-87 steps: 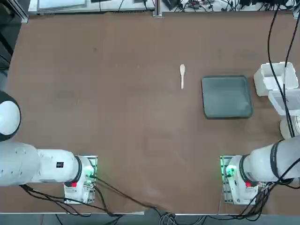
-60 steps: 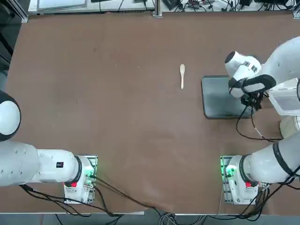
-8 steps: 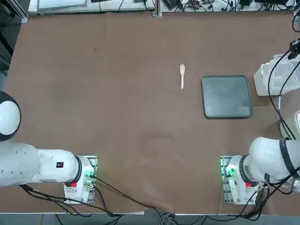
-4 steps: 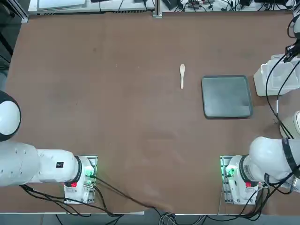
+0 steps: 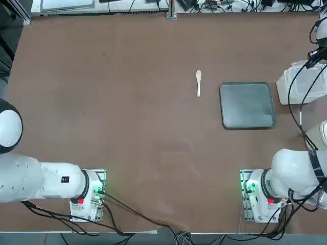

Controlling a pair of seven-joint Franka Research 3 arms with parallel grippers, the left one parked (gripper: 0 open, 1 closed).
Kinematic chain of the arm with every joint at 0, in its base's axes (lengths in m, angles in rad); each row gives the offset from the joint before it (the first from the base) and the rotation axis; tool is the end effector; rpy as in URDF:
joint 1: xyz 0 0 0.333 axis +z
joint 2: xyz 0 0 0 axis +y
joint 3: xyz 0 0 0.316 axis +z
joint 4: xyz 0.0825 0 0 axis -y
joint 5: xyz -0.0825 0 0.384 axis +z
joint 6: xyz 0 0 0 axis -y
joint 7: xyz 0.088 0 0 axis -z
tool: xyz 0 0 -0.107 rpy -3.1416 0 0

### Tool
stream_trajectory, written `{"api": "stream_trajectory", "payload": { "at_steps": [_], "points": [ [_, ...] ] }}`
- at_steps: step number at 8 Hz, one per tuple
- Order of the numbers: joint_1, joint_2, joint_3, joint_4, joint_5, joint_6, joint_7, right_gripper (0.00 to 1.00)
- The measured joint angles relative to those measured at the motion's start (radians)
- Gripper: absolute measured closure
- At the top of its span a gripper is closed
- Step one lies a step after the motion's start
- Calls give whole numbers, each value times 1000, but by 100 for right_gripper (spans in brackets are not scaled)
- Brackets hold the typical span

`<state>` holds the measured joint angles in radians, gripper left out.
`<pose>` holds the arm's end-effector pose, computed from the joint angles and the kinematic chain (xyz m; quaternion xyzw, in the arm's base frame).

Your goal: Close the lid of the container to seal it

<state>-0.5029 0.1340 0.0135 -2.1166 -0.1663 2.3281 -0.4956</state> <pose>0.5023 -0.2709 0.3582 0.9957 0.0577 0.0049 0.0726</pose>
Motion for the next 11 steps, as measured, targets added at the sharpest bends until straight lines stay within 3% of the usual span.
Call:
{"api": "stream_trajectory", "payload": {
  "at_steps": [3, 11],
  "points": [
    [-1, 44, 0, 0, 3, 37, -1, 99],
    [-4, 47, 0, 0, 4, 44, -5, 99]
  ]
}}
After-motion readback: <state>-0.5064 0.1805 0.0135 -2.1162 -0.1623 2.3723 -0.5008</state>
